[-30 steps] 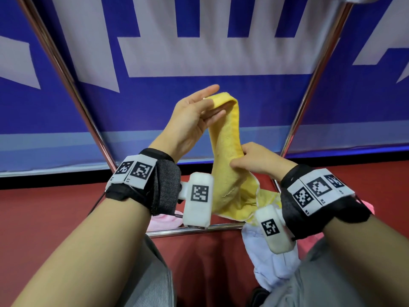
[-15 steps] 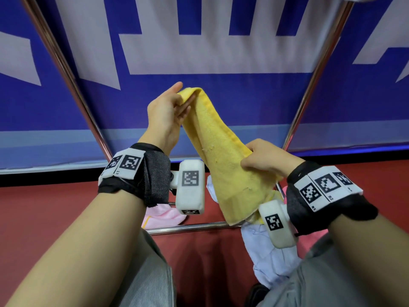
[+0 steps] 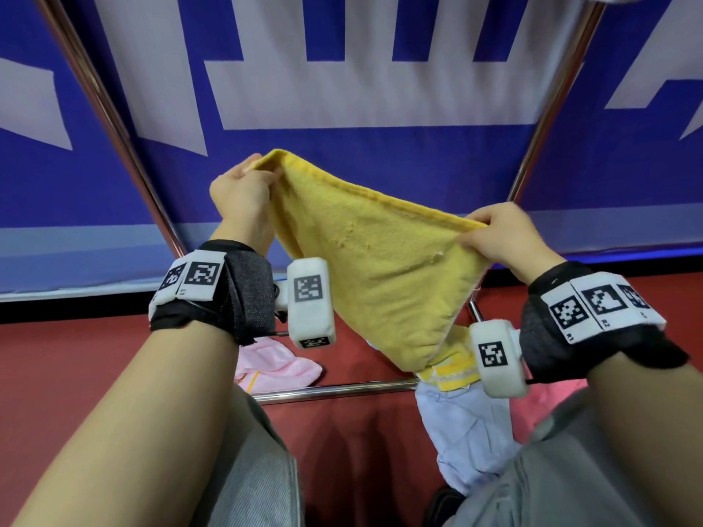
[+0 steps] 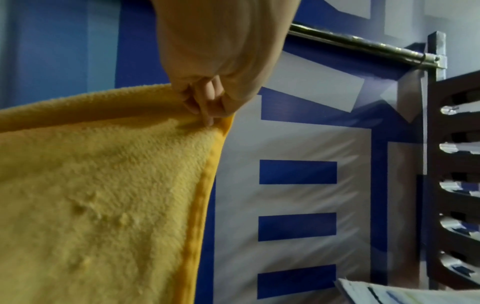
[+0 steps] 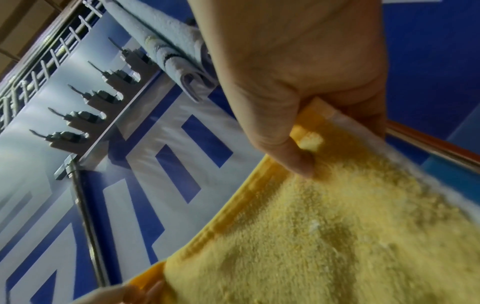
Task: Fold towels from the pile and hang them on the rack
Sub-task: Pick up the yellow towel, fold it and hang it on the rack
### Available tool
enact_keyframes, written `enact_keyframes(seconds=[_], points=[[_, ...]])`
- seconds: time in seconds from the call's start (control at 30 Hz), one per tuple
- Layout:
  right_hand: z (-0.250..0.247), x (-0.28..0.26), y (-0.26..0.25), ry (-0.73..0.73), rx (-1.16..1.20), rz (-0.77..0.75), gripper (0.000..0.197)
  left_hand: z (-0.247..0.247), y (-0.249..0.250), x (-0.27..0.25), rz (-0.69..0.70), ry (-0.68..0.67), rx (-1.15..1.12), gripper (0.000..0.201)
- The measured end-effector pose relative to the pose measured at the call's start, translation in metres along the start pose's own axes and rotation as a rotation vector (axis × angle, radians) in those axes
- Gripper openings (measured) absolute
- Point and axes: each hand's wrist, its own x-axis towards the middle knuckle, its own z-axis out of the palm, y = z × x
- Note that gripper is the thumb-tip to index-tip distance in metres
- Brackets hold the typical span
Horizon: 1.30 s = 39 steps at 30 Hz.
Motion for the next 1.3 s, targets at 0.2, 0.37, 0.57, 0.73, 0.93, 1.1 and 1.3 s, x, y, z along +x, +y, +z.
enact_keyframes(seconds=[0.2, 0.37, 0.57, 0.73, 0.93, 1.1, 1.3], points=[[-0.020, 0.001, 0.004, 0.157, 0.432, 0.022, 0.022, -0.001, -0.001, 0.004, 0.112, -0.091, 0.091, 0.028], [-0.029, 0.009, 0.012, 0.281, 0.573, 0.092, 0.028, 0.003, -0.004, 0.000, 0.073, -0.145, 0.136, 0.029], [-0.035, 0.014, 0.020, 0.348, 0.584, 0.165, 0.034, -0.004, -0.009, 0.004, -0.143, -0.204, 0.124, 0.015], [-0.038, 0.009, 0.020, 0.374, 0.604, 0.152, 0.032, -0.006, -0.006, -0.003, -0.146, -0.183, 0.194, 0.018], [-0.045, -0.003, 0.019, 0.454, 0.561, 0.083, 0.030, -0.010, 0.008, -0.020, 0.116, -0.121, 0.338, 0.029], [-0.066, -0.012, 0.007, 0.478, 0.673, 0.047, 0.029, -0.010, 0.031, -0.025, 0.227, -0.097, 0.328, 0.033], [-0.118, -0.016, -0.015, 0.519, 0.676, -0.049, 0.029, -0.016, 0.057, -0.036, 0.255, -0.124, 0.327, 0.007]])
